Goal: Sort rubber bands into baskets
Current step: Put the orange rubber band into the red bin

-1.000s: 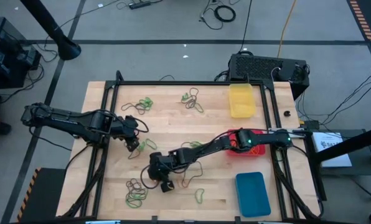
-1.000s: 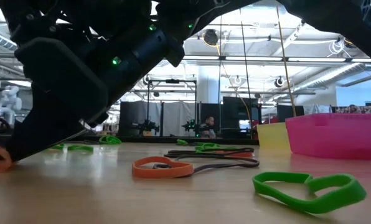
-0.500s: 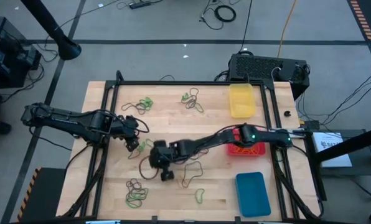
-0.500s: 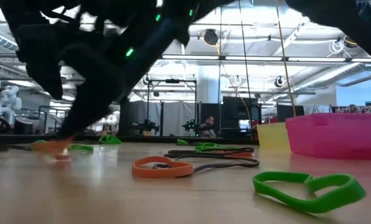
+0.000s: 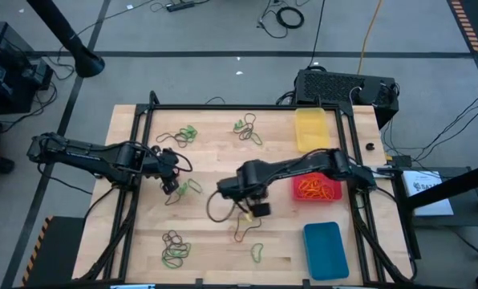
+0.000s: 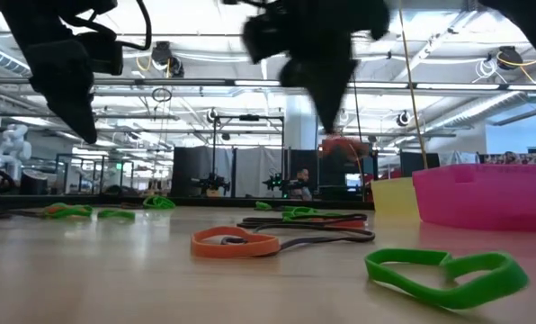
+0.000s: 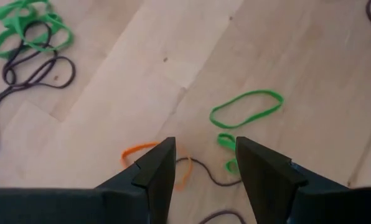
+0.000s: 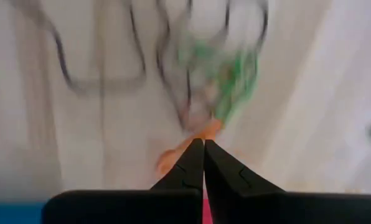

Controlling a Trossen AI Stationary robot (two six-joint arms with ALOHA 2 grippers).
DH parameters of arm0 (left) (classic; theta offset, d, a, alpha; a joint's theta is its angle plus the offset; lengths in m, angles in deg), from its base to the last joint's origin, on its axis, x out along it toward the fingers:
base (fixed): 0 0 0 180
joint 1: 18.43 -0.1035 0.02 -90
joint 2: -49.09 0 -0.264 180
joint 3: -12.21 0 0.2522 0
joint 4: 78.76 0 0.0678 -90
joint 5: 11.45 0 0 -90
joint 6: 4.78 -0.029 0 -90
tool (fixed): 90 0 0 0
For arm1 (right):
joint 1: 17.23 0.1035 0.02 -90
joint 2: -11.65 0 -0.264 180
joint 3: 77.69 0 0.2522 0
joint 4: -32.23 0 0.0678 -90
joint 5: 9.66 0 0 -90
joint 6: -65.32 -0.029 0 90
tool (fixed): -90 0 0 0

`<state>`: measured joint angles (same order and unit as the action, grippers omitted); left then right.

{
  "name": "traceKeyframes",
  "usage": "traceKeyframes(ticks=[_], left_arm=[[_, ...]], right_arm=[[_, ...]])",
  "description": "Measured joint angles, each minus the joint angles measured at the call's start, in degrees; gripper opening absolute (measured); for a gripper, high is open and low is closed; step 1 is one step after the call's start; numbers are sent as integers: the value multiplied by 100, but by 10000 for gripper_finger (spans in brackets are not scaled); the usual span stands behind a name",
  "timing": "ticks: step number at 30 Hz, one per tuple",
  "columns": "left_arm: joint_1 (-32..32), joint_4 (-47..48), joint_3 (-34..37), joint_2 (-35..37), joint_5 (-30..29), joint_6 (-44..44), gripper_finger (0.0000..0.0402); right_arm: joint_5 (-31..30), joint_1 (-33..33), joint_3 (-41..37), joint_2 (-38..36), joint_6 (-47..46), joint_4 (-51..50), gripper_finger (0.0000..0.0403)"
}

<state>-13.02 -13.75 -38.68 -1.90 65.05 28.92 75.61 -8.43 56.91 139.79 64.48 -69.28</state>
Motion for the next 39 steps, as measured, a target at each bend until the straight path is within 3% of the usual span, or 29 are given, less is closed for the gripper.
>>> traceKeyframes(ticks=[6, 10, 16, 22, 32, 39], left_arm=[[-2, -173, 0, 0, -42, 21, 175], [0, -304, 0, 0, -52, 48, 175], [0, -453, 0, 0, -75, 203, 175], [-3, -488, 0, 0, -183, 468, 175], [-738, 8, 0, 0, 143, 1185, 175], [-1314, 235, 0, 0, 971, 1706, 175]], right_arm=[[-317, -119, -792, -1024, -129, 38, 0], [-428, -239, -2192, -2009, -771, 43, 0], [-426, -301, -4628, -3768, -1651, 1085, 0], [-378, -296, -6056, -4735, -2914, 2016, 0], [-242, -258, -6669, -5003, -3470, 2201, 19], [-17, -258, -6669, -5040, -2950, 2431, 45]])
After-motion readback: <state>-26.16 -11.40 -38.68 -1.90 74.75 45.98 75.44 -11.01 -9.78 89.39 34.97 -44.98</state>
